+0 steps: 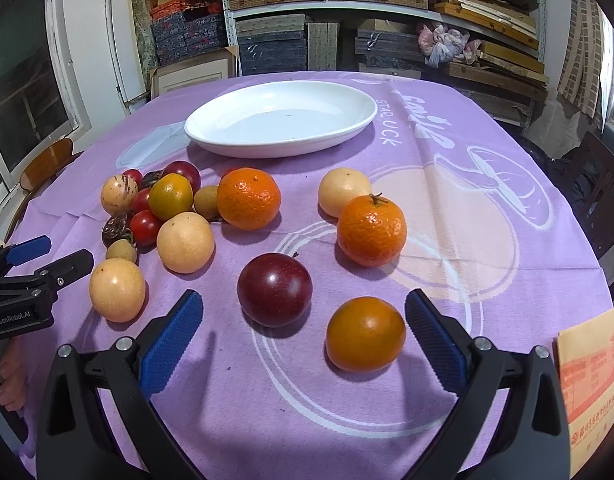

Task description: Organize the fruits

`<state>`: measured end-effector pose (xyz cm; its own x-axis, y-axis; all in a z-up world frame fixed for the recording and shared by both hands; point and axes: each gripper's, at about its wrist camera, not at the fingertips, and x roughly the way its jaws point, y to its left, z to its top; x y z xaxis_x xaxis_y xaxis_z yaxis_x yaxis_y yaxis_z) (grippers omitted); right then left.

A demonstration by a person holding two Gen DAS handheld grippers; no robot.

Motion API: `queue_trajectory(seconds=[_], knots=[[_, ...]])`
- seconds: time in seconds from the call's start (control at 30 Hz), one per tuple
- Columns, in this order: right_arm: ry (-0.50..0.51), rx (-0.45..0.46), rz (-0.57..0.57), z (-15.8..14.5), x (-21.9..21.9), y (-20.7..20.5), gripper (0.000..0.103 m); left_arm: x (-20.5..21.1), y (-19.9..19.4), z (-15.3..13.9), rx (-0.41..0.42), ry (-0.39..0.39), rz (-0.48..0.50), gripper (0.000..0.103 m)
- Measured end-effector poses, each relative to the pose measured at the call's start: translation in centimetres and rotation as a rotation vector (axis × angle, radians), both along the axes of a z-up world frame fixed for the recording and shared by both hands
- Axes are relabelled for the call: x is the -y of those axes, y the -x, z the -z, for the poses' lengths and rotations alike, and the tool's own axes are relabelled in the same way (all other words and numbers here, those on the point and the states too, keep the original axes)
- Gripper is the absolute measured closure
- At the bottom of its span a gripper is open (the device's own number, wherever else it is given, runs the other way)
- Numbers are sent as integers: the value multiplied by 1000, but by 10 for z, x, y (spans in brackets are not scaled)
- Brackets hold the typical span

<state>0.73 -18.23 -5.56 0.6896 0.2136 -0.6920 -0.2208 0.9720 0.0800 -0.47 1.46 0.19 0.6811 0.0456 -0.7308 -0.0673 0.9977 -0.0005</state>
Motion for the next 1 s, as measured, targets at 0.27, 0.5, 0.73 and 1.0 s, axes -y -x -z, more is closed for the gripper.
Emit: queue_trajectory(seconds=[0.27, 0.5, 0.73, 1.0], knots=[[0, 0, 0, 0, 0, 0, 4, 5, 2, 0, 4, -9, 22, 3], [-1, 1, 0, 0, 0, 0, 4, 6, 1, 0, 3, -9, 26, 3], [-1, 0, -1, 0, 0, 0, 4, 6, 1, 0, 3, -9, 26, 3], [-6, 3, -9, -1, -2, 3, 4, 7, 2, 0, -8, 17, 50, 3]])
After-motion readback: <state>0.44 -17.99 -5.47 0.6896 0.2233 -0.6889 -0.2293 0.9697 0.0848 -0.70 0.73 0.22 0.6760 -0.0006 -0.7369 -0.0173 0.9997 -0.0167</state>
